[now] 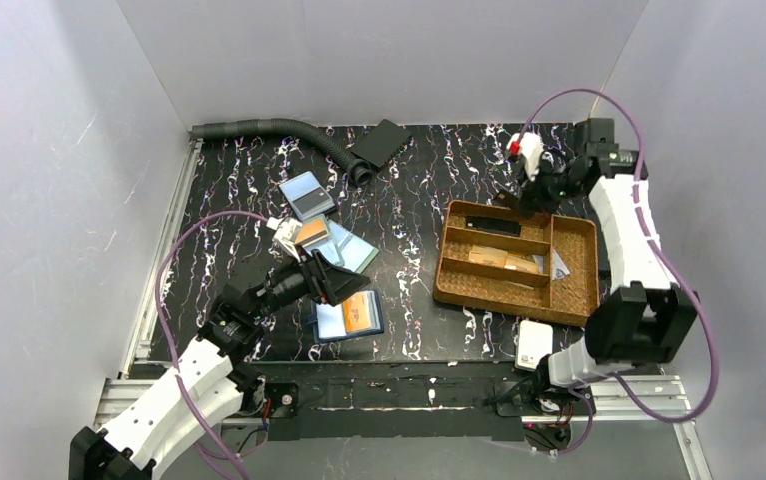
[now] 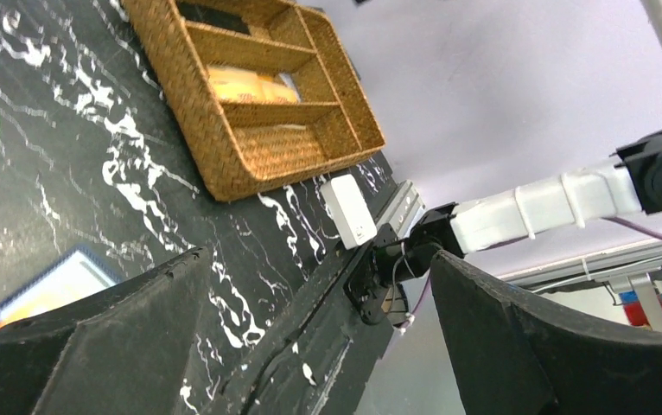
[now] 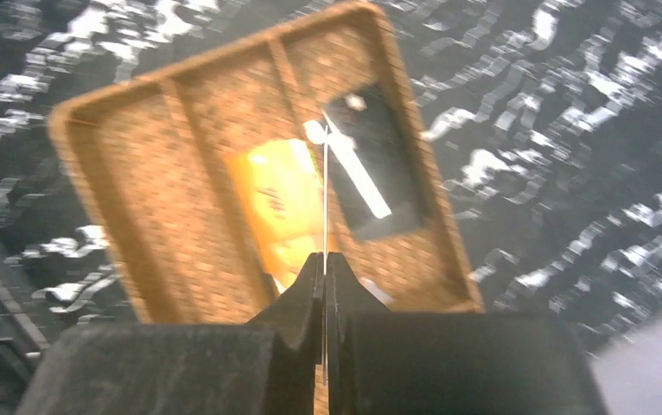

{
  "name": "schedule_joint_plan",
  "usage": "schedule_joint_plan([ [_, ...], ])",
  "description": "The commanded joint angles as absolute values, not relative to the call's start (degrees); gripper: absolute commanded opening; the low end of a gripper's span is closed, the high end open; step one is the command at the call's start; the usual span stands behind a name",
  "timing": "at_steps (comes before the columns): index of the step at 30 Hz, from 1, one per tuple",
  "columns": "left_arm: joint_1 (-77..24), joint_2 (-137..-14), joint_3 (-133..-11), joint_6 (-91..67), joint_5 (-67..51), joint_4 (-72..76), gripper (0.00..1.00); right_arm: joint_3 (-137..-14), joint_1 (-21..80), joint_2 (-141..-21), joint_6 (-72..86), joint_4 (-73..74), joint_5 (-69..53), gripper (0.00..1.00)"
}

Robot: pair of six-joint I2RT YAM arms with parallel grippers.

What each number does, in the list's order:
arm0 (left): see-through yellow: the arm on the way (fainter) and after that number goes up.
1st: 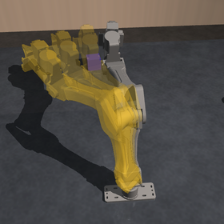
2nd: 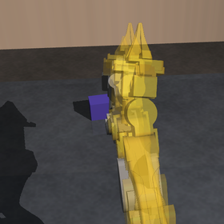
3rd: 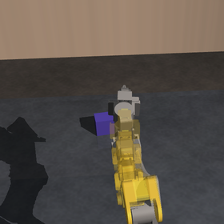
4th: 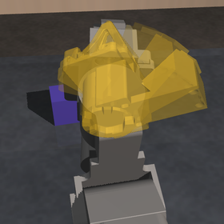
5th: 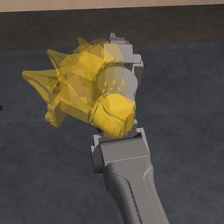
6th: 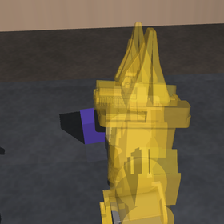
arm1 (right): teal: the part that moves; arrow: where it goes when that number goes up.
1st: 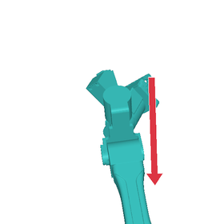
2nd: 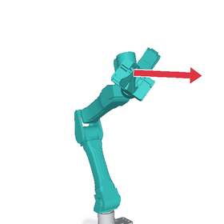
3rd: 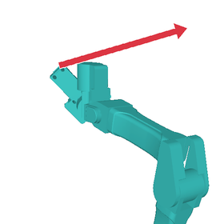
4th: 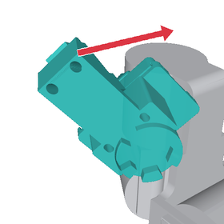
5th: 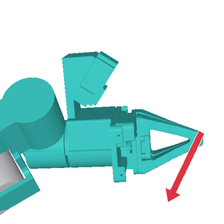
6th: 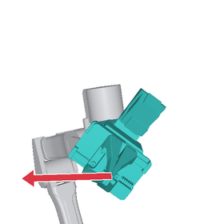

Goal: Take the credit cards out of the card holder
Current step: Place the credit card in the storage box.

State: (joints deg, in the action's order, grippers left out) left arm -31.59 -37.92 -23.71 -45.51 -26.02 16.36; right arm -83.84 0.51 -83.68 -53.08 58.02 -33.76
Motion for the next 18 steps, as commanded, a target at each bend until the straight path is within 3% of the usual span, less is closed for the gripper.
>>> schedule_joint_plan([
  [1,-31.1,-35.9,-21.6,-48.1,-24.4,8.9,0.98,-93.1,-2.9,-93.1,-64.5,65.5,-27.5,0.01],
  [7,-30.9,-32.4,-21.0,-49.5,-23.1,5.4,0.98,-99.8,-2.9,-103.7,-72.1,67.6,-26.6,0.01],
  [13,-31.0,-27.9,-21.4,-48.3,-20.6,-1.8,0.98,-108.9,-2.9,-115.3,-78.7,79.0,-28.7,0.01],
  [18,-30.9,-25.5,-20.5,-49.0,-19.7,-2.9,0.98,-108.9,-2.8,-118.6,-78.8,79.6,-30.6,0.01],
])
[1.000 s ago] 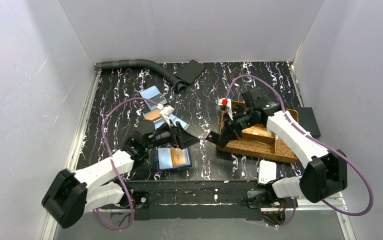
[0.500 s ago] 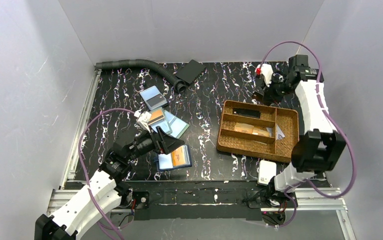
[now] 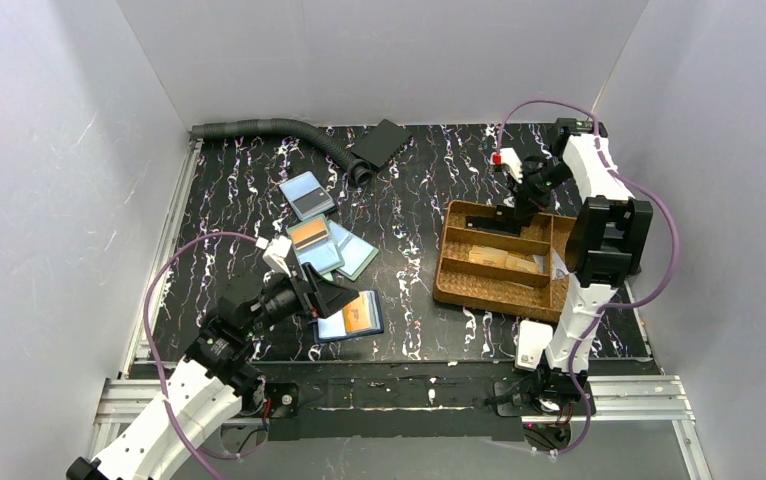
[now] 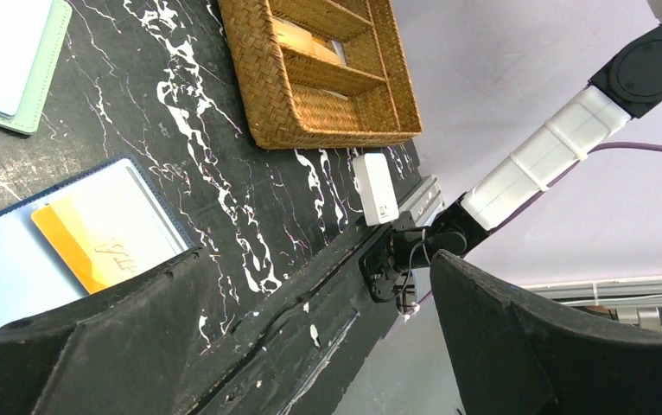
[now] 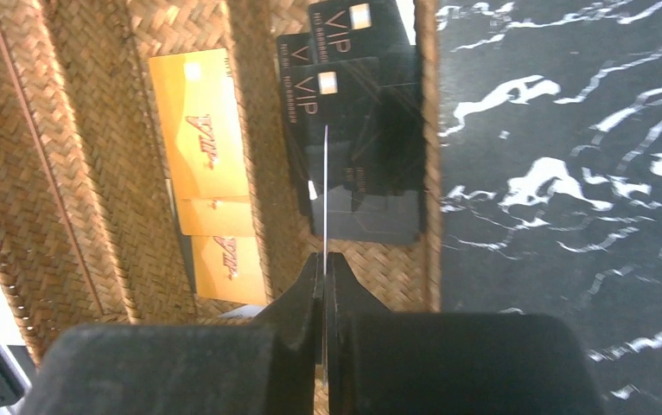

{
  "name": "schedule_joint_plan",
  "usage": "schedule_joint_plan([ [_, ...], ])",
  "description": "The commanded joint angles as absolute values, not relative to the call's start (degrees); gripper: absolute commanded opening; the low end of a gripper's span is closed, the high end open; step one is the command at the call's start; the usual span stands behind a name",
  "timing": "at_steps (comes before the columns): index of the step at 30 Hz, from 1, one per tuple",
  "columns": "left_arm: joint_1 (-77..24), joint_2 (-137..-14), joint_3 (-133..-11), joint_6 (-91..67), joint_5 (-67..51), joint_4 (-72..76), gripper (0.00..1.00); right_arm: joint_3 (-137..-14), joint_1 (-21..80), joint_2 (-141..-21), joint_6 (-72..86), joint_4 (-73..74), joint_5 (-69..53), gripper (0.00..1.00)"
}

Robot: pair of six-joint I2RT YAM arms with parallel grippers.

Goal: Take the credit cards out of the card holder
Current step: Place the credit card in the storage box.

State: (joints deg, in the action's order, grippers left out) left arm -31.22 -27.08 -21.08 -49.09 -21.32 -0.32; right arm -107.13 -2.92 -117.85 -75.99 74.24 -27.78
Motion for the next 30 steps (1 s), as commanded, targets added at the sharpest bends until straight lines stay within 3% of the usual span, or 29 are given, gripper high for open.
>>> schedule_joint_plan([
  [1,-30.9,-25.3,-20.3,-49.1,-19.7,-3.0,0.98,-108.7,-2.8,-118.9,-78.3,79.0,-30.6,0.01],
  [30,-31.0,-22.0,-19.5,-51.1,-19.2,-5.8,0.98,-105.2,-1.7,-123.7,-74.7,74.4,-28.4,0.02],
])
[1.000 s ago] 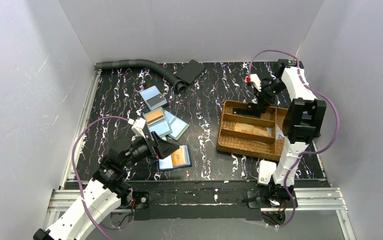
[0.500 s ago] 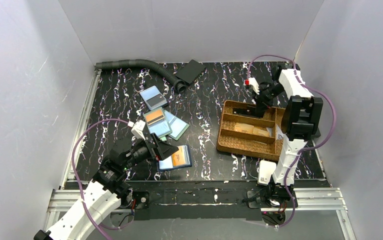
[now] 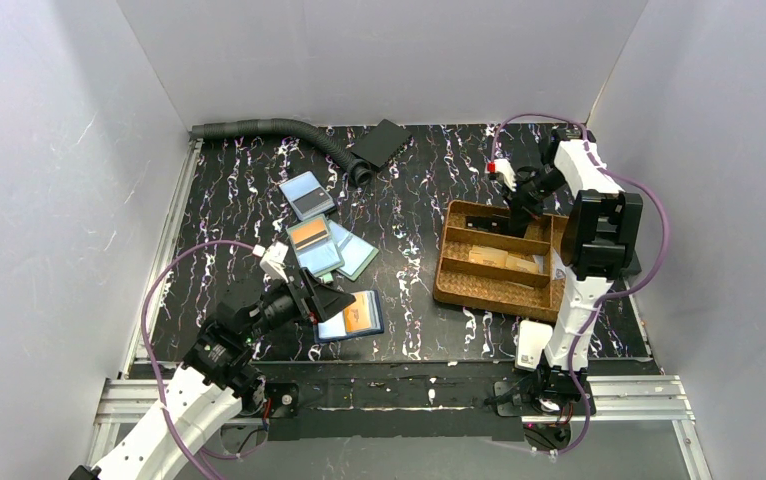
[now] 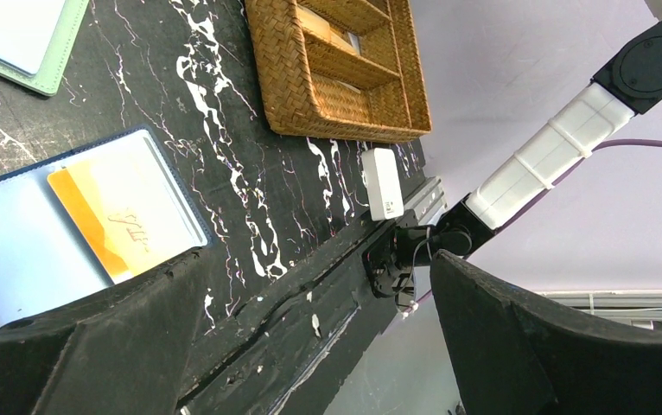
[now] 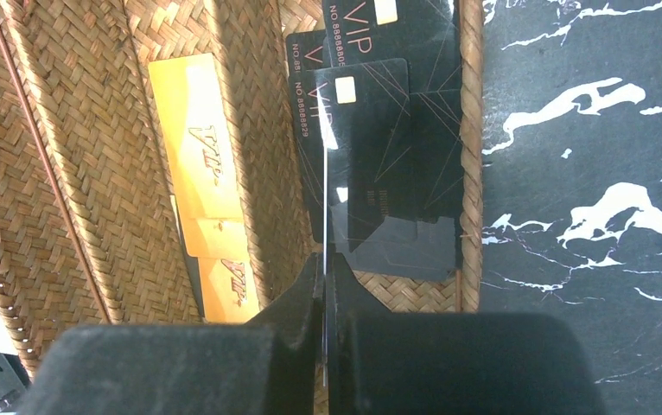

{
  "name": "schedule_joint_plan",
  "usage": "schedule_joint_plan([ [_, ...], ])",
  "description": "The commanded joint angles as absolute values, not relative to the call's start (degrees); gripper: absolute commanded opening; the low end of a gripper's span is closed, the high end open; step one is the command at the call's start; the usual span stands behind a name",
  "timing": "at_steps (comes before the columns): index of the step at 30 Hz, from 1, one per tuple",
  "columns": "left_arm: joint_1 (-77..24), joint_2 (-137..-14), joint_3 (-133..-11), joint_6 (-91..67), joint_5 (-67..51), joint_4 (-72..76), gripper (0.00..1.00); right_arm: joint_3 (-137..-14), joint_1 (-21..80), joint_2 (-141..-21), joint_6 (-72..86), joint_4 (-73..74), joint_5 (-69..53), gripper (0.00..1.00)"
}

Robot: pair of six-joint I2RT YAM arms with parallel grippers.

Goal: Take the credit cards out of the card holder
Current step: Place the credit card in the storage box.

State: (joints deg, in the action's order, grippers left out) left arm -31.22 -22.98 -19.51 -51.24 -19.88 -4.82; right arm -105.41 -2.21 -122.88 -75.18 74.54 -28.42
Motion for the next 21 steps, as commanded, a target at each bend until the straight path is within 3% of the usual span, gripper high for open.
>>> schedule_joint_plan([
  [1,-30.9,-21.8,-19.5,-51.1,-19.1,-5.9,0.98,-105.2,-1.6,-123.7,-74.6,74.4,-28.3,0.02],
  [21,-30.9,-20.9,-19.2,-51.4,-18.9,-6.5,0.98,-105.9,-0.4,-124.4,-73.7,73.5,-27.1,0.03],
])
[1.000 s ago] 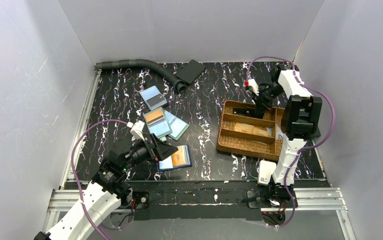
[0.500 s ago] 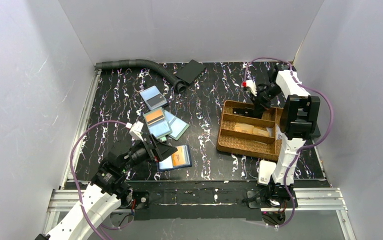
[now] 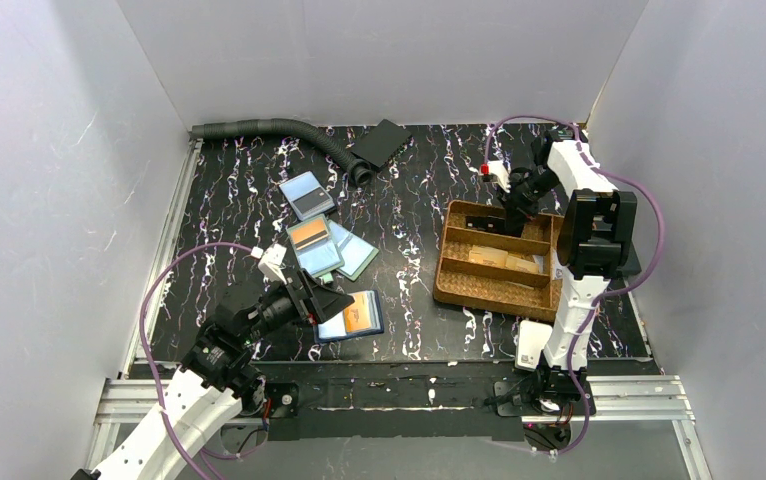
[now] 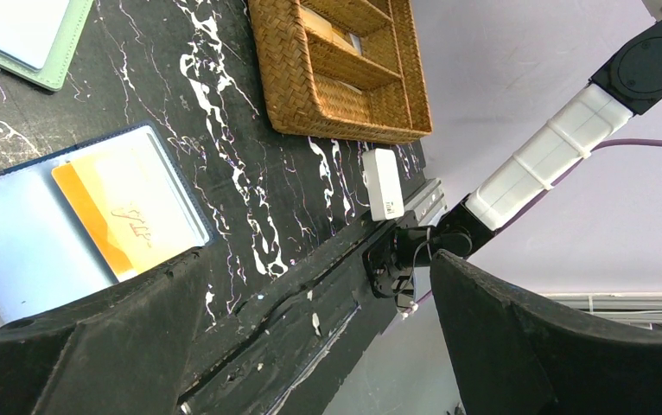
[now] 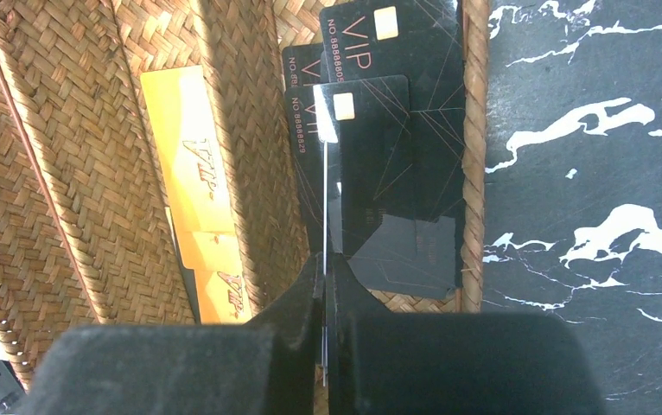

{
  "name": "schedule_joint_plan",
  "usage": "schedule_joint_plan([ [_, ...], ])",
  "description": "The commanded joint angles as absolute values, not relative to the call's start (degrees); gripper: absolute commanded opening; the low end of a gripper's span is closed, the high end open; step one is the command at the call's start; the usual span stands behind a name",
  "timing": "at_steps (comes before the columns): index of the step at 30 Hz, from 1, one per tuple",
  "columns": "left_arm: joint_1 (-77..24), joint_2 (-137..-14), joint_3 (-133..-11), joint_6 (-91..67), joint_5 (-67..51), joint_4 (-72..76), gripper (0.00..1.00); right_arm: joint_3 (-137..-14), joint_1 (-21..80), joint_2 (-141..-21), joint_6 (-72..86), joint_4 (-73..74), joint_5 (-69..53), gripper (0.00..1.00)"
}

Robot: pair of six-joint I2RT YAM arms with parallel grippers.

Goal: Take the credit cards out of the card holder
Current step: Place the credit card in the storage box.

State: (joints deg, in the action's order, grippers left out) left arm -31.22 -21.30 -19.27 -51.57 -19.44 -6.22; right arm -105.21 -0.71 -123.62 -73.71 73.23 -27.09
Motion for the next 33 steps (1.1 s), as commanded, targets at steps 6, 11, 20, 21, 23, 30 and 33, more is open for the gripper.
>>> schedule_joint_plan([
  [6,-30.9,-20.7,-19.2,-51.4,-18.8,-6.7,0.98,-105.9,-0.3,-124.4,-73.6,73.4,-26.7,0.04],
  [11,-31.0,-20.3,-19.2,-51.6,-18.8,-7.0,0.98,-106.2,-0.1,-124.4,-73.6,73.4,-26.5,0.04],
  [20,-31.0,-19.1,-18.8,-51.8,-18.5,-7.8,0.98,-106.5,-0.1,-124.7,-73.4,73.3,-26.5,0.05],
  [21,-30.9,-19.1,-18.8,-51.8,-18.5,-7.8,0.98,-106.5,-0.1,-124.7,-73.4,73.2,-26.5,0.05],
  [23,-31.0,-19.0,-18.7,-51.8,-18.5,-7.8,0.98,-106.5,0.0,-124.8,-73.3,73.2,-26.4,0.06],
  [30,-30.9,-19.1,-18.7,-51.8,-18.5,-7.7,0.98,-106.6,-0.1,-124.9,-72.3,72.5,-26.0,0.12],
  [33,-31.0,-19.0,-18.7,-51.8,-18.5,-7.8,0.98,-106.6,-0.1,-124.7,-71.2,71.8,-25.9,0.17],
])
